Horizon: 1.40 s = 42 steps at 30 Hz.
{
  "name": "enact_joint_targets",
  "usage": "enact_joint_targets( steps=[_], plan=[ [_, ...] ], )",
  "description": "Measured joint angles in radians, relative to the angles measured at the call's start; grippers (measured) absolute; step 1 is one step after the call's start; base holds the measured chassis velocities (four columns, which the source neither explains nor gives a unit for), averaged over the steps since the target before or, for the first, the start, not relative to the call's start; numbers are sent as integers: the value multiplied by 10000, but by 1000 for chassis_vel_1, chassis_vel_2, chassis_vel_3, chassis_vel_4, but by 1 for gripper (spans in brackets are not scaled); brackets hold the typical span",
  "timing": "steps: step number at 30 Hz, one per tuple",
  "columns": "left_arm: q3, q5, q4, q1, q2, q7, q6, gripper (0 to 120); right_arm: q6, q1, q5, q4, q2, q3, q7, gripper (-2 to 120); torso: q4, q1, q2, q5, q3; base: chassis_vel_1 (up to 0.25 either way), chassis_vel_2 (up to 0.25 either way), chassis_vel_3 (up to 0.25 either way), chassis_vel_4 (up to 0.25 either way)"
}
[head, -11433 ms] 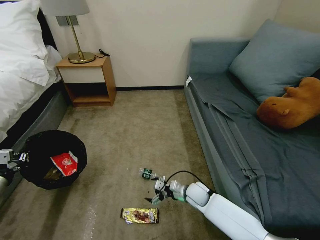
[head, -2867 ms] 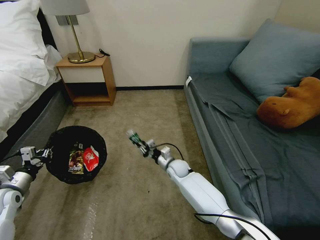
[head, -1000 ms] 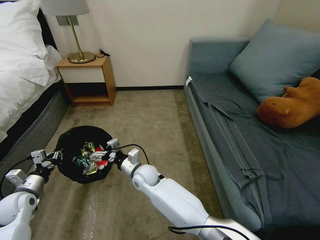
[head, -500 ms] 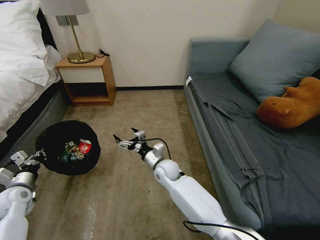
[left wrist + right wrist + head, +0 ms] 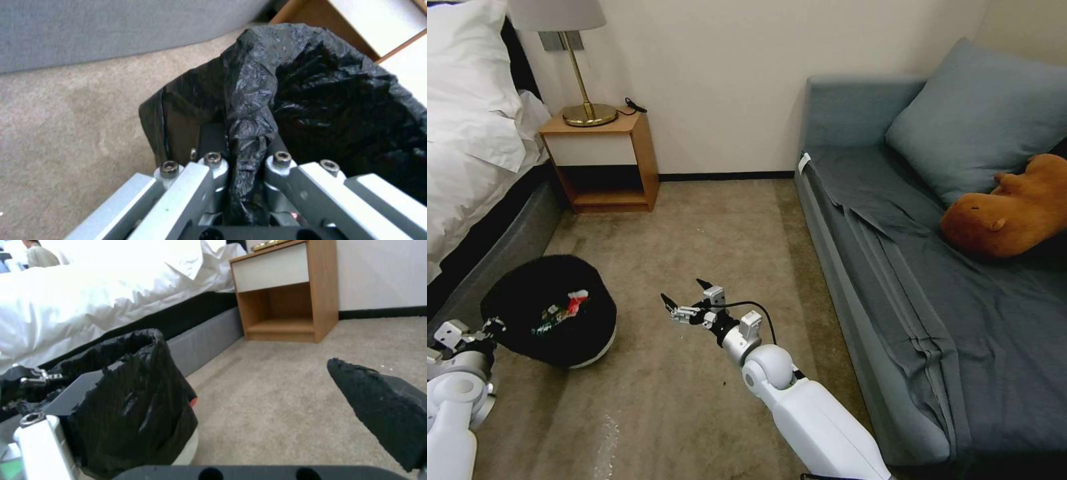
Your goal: Pick up the trash bin, then pick up the garbage on the floor and place it into the trash bin.
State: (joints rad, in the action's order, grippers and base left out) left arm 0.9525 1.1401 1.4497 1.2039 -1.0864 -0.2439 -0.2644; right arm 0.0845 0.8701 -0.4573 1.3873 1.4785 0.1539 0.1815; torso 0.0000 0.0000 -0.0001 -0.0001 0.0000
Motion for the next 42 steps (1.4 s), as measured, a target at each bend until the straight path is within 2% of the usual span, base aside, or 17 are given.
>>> enact_joint_targets(
  steps=[3,5,6,8,9,12,15,19,21,25,27,30,31,34,37,39,42],
  plan=[
    [-47,4,-122,-8,2,0,-20,4,-3,106,79,34,22,-1,-1,100,0,0,0,0,0,0,0,0,0],
    [-82,9,-198,-8,-5,21,-21,12,-6,192,167,62,63,6,-8,100,-1,0,0,1,0,0,0,0,0],
    [-82,9,-198,-8,-5,21,-21,12,-6,192,167,62,63,6,-8,100,-1,0,0,1,0,0,0,0,0],
    [-88,9,-214,27,-14,40,-19,22,-8,224,216,63,93,20,-13,100,1,0,0,1,0,0,0,0,0],
    [-88,9,-214,27,-14,40,-19,22,-8,224,216,63,93,20,-13,100,1,0,0,1,0,0,0,0,0],
    [-71,-20,-221,125,10,92,-20,39,-8,272,294,63,119,51,-18,100,1,0,0,1,-1,0,0,0,0],
    [-57,-34,-221,143,25,104,-20,43,-8,294,312,64,122,52,-20,100,0,0,0,1,0,0,0,0,0],
    [12,-122,-128,244,77,167,-20,59,-2,425,406,106,116,42,-23,100,0,0,0,1,-1,0,0,0,0],
    [64,-222,-22,347,85,203,-20,71,5,509,474,141,75,29,-23,100,0,0,0,1,0,0,0,0,0],
    [124,-366,79,452,88,249,-20,81,9,551,517,162,61,3,-23,100,0,0,0,1,0,0,0,0,0],
    [209,-767,156,567,90,389,15,92,10,578,532,190,62,-19,-29,100,0,0,0,1,0,0,0,0,0],
    [303,-1306,224,698,91,569,112,98,10,611,535,225,68,-34,-41,100,0,0,0,1,0,0,0,0,0],
    [303,-1306,224,698,91,569,112,98,10,611,535,225,68,-34,-41,100,0,0,0,1,0,0,0,0,0],
    [475,-2333,316,875,80,996,331,100,9,671,534,252,84,-93,-91,100,0,0,0,1,0,0,0,0,0],
    [513,-2651,324,909,71,1149,422,100,9,685,533,253,91,-115,-122,100,0,-1,0,1,0,0,0,0,0],
    [648,-4143,416,1079,30,1918,885,100,3,709,508,252,127,-223,-298,100,0,0,0,1,-1,0,0,0,0],
    [698,-5160,597,1218,11,2517,1215,100,-7,708,494,222,160,-338,-588,100,0,0,0,2,0,0,0,0,0]
  ],
)
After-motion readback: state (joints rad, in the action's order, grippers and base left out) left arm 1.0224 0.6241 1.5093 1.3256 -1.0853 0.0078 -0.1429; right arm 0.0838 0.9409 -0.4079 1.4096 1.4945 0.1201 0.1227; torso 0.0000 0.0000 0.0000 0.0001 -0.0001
